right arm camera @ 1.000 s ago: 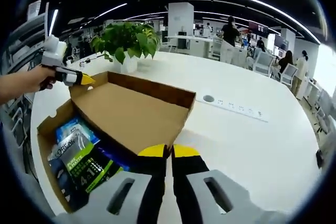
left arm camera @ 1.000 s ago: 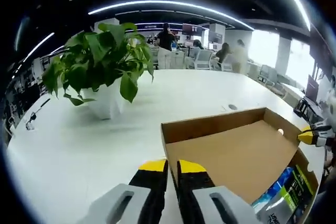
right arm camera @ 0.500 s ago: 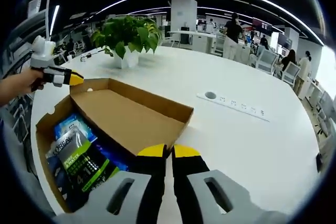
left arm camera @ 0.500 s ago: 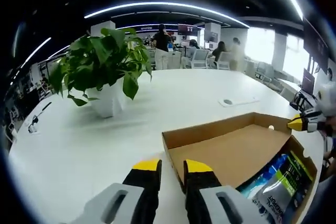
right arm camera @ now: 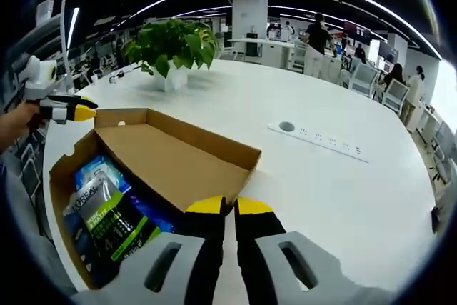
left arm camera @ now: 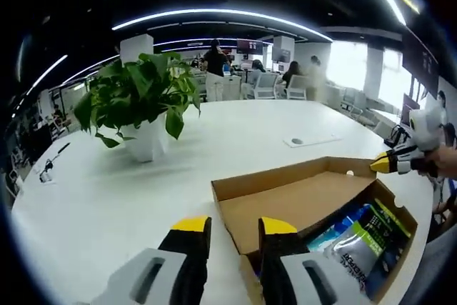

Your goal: Operate the shoe box by opening the lid, removing the specified soft item, and placing it in the target area until the item is outside and the box remains undamaged.

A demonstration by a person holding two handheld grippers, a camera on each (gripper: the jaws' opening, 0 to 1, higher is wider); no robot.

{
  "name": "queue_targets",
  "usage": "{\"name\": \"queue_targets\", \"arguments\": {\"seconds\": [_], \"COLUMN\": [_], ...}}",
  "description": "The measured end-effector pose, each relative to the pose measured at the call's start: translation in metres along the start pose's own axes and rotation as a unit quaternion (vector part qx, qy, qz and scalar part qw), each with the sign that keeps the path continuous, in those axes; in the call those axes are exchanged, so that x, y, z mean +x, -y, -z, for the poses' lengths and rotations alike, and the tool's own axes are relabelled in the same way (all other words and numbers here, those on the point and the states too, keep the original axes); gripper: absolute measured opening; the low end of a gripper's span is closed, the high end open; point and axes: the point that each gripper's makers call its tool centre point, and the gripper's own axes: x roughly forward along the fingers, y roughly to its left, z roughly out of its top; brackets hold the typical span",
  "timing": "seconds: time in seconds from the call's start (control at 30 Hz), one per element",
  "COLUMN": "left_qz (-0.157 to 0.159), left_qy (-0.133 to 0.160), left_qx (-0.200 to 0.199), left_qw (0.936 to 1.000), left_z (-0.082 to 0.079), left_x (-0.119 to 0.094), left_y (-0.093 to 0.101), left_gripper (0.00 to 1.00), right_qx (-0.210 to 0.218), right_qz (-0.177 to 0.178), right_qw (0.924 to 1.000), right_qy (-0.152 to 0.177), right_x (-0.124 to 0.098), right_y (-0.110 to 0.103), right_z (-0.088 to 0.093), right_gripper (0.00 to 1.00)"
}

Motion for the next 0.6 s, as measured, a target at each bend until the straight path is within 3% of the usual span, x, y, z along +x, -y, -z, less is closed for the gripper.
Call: {"name": "queue_targets", "arguments": {"seconds": [0.23, 0.6], "left_qz": [0.022, 0.058], "left_qy": [0.001, -0.014], "left_qx": [0.023, 0.045], "left_qw": [0.9995, 0.9972], "left_z": [-0.001, 0.01], "left_x": [-0.013, -0.028], "left_y": [0.017, 0.044], "left_gripper": [0.36, 0.47], "right_qx": [-0.025, -0.032], "right_qz": [0.001, -0.012], "right_qw": [0.9996, 0.9994], "right_qy": [-0.011, -0.004], "right_x": [-0.003, -0.02], "right_y": [0.001, 0.003], "right_z": [-0.001, -0.007], "right_gripper": [0.06, 0.23]}}
